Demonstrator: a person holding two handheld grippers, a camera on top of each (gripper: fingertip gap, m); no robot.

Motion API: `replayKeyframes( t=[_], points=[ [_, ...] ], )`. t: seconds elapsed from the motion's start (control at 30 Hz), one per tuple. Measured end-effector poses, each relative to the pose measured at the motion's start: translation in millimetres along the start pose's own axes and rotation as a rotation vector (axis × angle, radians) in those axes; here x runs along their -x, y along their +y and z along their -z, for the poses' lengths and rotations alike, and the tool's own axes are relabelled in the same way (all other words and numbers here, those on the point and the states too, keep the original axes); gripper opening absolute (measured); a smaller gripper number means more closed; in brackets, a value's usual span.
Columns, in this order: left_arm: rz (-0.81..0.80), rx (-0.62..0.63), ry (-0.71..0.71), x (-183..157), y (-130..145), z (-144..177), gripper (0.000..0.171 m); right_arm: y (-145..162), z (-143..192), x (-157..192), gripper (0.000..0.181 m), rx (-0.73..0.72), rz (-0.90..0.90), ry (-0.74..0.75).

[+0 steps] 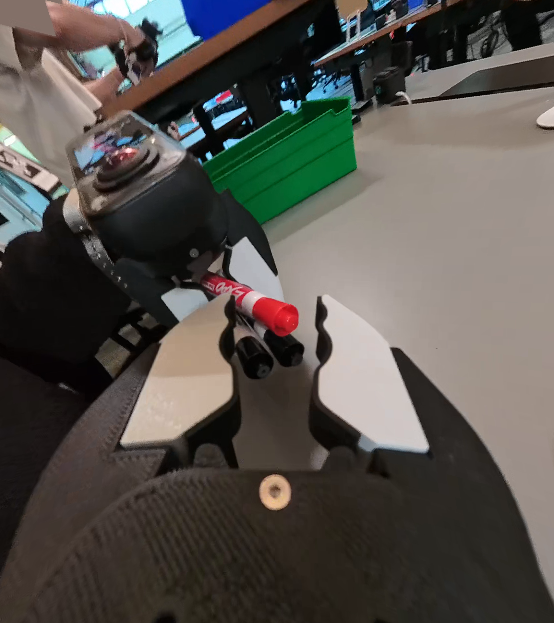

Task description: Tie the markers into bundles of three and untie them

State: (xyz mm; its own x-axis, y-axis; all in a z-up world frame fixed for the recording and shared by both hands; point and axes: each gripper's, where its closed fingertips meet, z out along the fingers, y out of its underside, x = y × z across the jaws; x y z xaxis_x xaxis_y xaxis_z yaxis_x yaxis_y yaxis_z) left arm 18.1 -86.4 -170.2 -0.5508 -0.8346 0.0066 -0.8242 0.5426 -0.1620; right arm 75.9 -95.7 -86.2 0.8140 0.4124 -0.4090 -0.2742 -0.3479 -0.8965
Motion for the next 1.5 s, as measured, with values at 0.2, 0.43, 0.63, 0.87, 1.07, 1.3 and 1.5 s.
replayKeyframes(
  t=[0.2, 0.43, 0.63, 0.87, 1.07, 1.3, 1.5],
  points=[
    [0.030, -0.013, 0.006, 4, 4, 0, 0.043, 7, 3, 3, 0.020, 0.065, 0.205, 0.026],
    [0.025, -0.011, 0.015, 4, 5, -5, 0.044, 11, 3, 4, 0.018, 0.105, 0.339, 0.053],
    [0.016, 0.004, -0.011, 5, 4, -3, 0.043, 10, 4, 0, 0.035, 0.094, 0.357, 0.081],
    [0.030, 0.012, -0.029, 9, 8, 0, 0.043, -10, 21, -22, 0.047, 0.027, 0.355, 0.180],
    [0.042, 0.016, -0.030, 12, 12, -1, 0.043, -31, 93, -115, 0.048, 0.041, 0.413, 0.588],
    [0.048, 0.032, -0.024, 12, 16, -5, 0.043, -1, 95, -132, 0.032, 0.300, 0.510, 0.673],
    [0.048, 0.035, -0.022, 12, 15, -5, 0.043, 37, 76, -166, 0.042, 0.528, 0.390, 0.786]
  ],
)
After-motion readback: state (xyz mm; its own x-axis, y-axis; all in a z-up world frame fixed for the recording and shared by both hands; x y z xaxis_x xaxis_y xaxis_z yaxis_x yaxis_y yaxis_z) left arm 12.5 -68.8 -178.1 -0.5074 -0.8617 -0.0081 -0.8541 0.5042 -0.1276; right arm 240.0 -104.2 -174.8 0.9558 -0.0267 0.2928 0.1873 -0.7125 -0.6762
